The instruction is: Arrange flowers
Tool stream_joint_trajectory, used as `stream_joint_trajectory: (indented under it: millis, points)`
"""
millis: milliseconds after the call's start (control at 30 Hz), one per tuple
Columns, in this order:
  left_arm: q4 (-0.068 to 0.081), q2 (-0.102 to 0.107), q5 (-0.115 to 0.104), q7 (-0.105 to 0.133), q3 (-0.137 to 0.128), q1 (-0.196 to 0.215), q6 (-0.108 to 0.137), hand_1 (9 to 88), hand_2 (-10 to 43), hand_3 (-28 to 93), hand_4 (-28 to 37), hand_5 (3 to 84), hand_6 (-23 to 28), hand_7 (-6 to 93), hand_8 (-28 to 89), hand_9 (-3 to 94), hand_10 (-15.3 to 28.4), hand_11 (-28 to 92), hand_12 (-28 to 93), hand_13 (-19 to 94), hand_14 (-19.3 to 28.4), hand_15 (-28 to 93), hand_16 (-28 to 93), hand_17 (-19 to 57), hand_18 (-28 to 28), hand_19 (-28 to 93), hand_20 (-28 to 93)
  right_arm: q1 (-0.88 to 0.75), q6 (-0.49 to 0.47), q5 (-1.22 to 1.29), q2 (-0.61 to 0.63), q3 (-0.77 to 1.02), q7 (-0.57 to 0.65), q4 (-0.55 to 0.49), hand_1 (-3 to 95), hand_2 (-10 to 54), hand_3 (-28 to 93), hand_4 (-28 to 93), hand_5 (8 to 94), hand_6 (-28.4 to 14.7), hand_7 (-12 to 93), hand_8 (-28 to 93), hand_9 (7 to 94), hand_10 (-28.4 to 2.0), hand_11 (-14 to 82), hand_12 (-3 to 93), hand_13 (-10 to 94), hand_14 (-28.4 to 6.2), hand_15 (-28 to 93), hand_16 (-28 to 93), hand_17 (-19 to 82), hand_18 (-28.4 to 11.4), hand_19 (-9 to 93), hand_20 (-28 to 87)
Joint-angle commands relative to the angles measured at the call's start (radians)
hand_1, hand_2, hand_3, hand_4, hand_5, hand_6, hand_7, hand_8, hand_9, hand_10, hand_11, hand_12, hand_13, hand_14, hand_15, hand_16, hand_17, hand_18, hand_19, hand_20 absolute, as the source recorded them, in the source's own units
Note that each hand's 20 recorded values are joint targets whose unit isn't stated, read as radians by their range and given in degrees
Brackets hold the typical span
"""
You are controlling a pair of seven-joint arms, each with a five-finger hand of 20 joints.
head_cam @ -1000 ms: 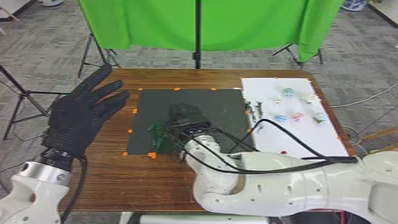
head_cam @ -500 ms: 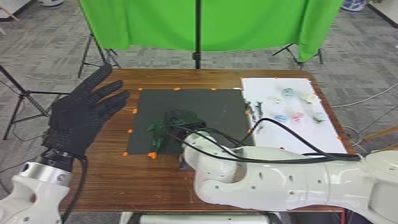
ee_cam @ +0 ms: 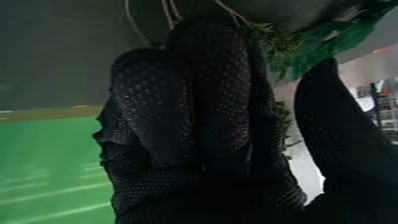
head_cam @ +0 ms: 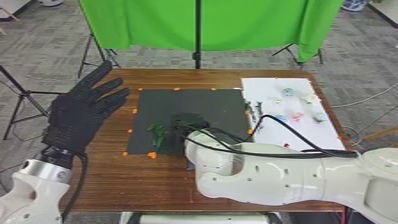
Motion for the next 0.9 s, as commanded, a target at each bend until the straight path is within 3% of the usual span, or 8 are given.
stream_joint_trajectory:
  millis: [33,467,800,900]
  points:
    - [0.011,-0.001,-0.001,-0.012,0.006,0.0,-0.015,23.0,6.8,76,-24.9,25.8,5.1,15.2,-11,22.1,17.3,19,13,14,22.7,29,-1,-18.7,23.0,39,9,0.028,0.034,-0.025,-0.013,-0.011,0.053,0.019,27.2,9.5,70,-24,64.7,0.3,12,-13,93.7,-10.8,37.8,18.8,81,-12.7,68,18,34,-27.8,93,29]
    - [0.014,-0.007,0.001,-0.021,0.016,-0.007,-0.01,23.0,6.8,76,-24.9,26.0,5.2,15.2,-11,22.1,17.3,19,13,14,22.8,29,-1,-18.7,23.0,39,9,0.036,0.093,-0.061,-0.023,-0.018,0.081,0.015,27.2,9.5,70,-23,64.2,0.1,11,-13,93.7,-10.9,39.1,17.9,82,-12.4,68,17,36,-28.1,93,29]
    - [-0.012,-0.024,0.008,-0.025,-0.019,0.028,-0.003,23.1,6.9,76,-25.0,26.0,5.1,15.1,-11,22.2,17.3,19,13,14,22.8,29,-1,-18.7,23.0,38,9,-0.019,0.214,-0.109,0.055,0.065,0.064,-0.082,27.3,9.4,70,-23,66.3,0.2,12,-13,93.7,-10.8,40.1,17.4,83,-12.0,67,18,36,-28.1,93,30]
    - [-0.017,-0.029,0.008,-0.028,-0.027,0.04,0.0,23.0,6.9,76,-24.8,26.0,5.2,15.1,-11,22.2,17.4,19,13,14,22.8,29,-1,-18.7,22.9,39,9,-0.054,0.197,-0.127,0.087,0.109,0.066,-0.107,27.3,9.3,70,-23,67.2,0.1,12,-13,93.7,-10.8,40.7,17.2,84,-11.9,67,18,37,-28.2,93,30]
